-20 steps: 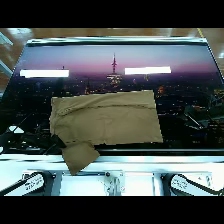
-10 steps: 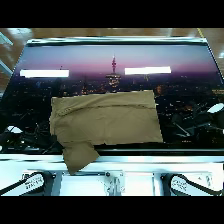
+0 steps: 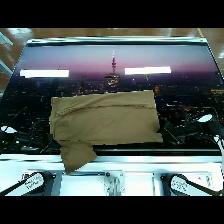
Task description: Fold the shirts.
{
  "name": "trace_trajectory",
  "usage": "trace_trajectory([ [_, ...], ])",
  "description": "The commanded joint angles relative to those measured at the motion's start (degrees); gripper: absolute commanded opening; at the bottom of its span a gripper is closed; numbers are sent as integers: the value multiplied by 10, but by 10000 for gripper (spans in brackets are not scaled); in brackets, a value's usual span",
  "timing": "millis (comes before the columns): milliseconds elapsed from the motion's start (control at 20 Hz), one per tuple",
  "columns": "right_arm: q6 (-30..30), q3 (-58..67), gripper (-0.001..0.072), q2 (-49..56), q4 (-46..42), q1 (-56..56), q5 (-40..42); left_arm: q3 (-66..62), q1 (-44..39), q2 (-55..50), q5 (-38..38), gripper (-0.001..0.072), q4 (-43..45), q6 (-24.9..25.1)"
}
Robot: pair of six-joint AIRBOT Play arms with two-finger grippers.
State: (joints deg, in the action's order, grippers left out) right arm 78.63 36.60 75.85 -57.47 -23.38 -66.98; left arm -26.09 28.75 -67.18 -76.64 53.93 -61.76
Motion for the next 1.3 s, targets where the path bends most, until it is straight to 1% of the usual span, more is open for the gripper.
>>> trace_trajectory([
  [0, 7, -30, 624, 0, 21, 0, 33, -10, 2, 1, -1, 34, 0, 2],
  [50, 7, -33, 559, 1, 29, 0, 41, -16, 2, 1, -2, 34, 0, 2],
  [100, 7, -33, 544, 0, 36, 0, 48, -22, 2, 1, -2, 34, -1, 2],
  [150, 6, -33, 410, 0, 47, 0, 51, -29, 2, 1, -2, 34, -1, 2],
  [200, 1, -33, 305, 0, 59, 0, 53, -36, 2, 1, -1, 34, -2, 2],
  [250, -17, -33, 224, 0, 73, 0, 50, -44, 2, 1, -1, 34, -3, 3],
  [300, -47, -33, 103, 0, 95, 0, 42, -52, 2, 1, -2, 34, -6, 3],
  [350, -85, -33, 66, 0, 124, 0, 31, -61, 2, 1, -4, 34, -14, 11],
  [450, -161, -15, 66, -1, 171, 0, 1, -85, 2, 5, -24, 33, -69, 75],
  [500, -169, 3, 65, -3, 175, 5, -7, -100, 2, 9, -31, 33, -99, 86],
  [550, -167, 25, 65, -4, 167, 18, -6, -120, 1, 12, -31, 33, -123, 85],
  [650, -144, 81, 65, -4, 143, 69, 24, -163, 1, 12, -28, 32, -139, 66],
  [800, -61, 178, 64, 2, 52, 133, 119, -233, 1, 7, 2, 32, -139, 39],
  [850, -34, 211, 64, 14, 26, 141, 137, -254, 1, 0, 26, 32, -139, 29],
  [900, -19, 247, 64, 35, 12, 146, 137, -273, 1, -14, 41, 32, -139, 20],
  [1100, -10, 361, 64, 137, 20, 165, 134, -363, -25, -129, 40, 33, -142, 14],
  [1250, 0, 421, 64, 209, 12, 184, 139, -441, -50, -224, 40, 33, -167, 10],
])
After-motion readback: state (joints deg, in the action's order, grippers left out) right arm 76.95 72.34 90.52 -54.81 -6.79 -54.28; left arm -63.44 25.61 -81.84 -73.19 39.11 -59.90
